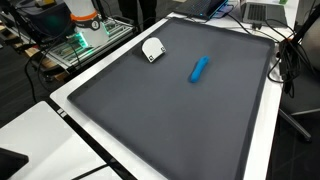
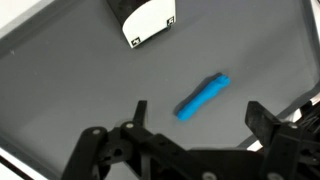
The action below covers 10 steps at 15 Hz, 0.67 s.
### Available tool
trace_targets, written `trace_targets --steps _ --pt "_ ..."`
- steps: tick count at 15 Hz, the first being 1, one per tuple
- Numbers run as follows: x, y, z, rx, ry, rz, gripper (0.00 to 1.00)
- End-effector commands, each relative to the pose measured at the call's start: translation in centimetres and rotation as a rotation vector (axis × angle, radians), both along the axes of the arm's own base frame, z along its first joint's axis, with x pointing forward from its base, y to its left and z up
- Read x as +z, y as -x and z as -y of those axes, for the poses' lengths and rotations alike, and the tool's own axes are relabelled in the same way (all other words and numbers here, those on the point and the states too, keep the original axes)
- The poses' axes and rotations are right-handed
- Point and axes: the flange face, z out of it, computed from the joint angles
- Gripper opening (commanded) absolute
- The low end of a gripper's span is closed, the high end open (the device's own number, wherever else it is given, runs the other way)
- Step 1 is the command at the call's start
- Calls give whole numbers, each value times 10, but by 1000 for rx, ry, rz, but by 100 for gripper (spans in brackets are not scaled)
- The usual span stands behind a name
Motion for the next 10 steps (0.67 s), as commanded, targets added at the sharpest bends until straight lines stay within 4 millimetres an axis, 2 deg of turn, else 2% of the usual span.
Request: trace_targets --steps 1,5,10 --pt "-33 27 -16 -143 -81 -88 100" --pt "-76 34 -29 -343 -107 -148 100" --pt "-125 40 -45 -455 -143 -201 100"
